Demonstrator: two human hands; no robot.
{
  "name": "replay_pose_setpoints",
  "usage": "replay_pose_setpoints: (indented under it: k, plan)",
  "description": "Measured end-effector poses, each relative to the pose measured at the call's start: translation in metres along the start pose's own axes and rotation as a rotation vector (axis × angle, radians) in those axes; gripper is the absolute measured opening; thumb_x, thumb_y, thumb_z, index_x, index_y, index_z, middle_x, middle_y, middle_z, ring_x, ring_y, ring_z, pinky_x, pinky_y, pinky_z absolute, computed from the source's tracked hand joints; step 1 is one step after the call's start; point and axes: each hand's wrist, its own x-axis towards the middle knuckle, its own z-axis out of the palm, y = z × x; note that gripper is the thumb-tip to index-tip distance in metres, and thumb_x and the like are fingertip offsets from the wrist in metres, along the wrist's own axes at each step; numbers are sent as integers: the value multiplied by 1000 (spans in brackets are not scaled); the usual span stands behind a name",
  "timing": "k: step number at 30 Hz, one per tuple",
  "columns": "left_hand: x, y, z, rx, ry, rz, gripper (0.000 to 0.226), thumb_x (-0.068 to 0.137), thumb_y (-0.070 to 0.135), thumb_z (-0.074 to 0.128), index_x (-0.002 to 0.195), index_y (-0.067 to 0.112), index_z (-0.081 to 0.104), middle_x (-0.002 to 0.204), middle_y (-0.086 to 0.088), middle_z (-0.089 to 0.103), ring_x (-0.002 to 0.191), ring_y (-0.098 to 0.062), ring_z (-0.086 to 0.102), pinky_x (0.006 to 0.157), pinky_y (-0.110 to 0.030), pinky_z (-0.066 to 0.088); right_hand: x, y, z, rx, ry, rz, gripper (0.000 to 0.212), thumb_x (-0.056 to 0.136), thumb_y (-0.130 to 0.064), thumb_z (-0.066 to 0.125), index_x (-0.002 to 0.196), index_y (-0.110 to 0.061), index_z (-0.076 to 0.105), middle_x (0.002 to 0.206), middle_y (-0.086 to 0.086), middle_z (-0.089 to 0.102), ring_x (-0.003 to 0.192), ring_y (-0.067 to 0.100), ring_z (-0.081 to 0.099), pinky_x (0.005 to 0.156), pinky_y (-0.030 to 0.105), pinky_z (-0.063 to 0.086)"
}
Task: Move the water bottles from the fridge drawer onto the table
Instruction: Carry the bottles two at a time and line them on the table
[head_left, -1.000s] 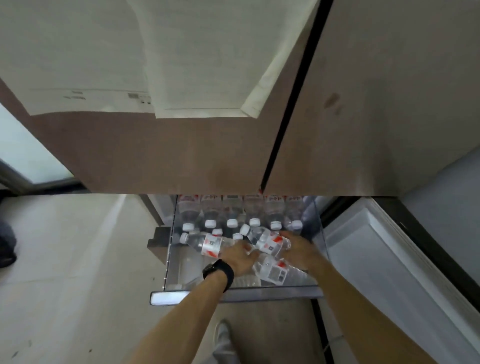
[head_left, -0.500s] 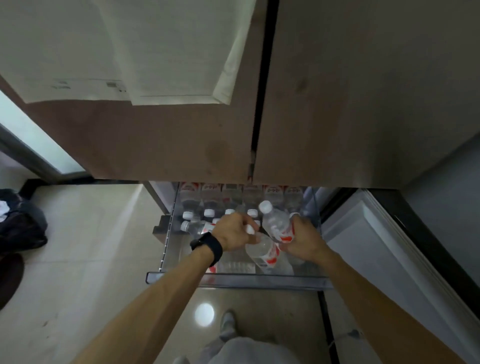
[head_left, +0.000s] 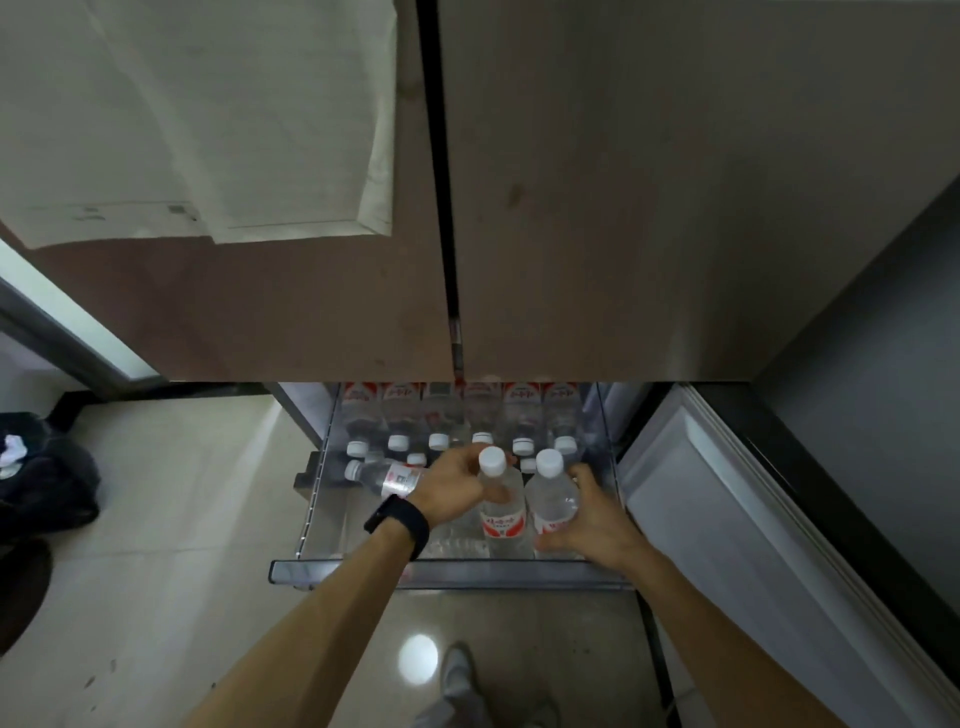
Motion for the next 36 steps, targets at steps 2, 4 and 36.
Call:
replay_pose_setpoints:
  k: [2,4,36]
  plan:
    - [-4,-7,13,103,-97,4,56,74,9,83,120,33,62,117,11,67,108,-9,62,88,-30,55,0,-1,-2,46,-46,-13,112,48,-44,96,141,-43,33,127,-25,57,115,4,57,93,24,51]
    - [-6,-13,26,128,-104,29,68,71,13,86,128,31,54,119,9,65,109,-11,62,94,-40,55,0,-3,-6,94,-63,-11,115,48,-41,97,145,-38,37,135,-14,58,124,11,56,106,41,48]
    - [-117,80,-40,487,309,606,55,67,37,86,106,33,46,94,13,64,86,-5,63,73,-31,56,-110,-120,-22,-32,444,-327,62,57,-58,86,111,-46,55,98,-22,68,88,-8,64,67,16,50]
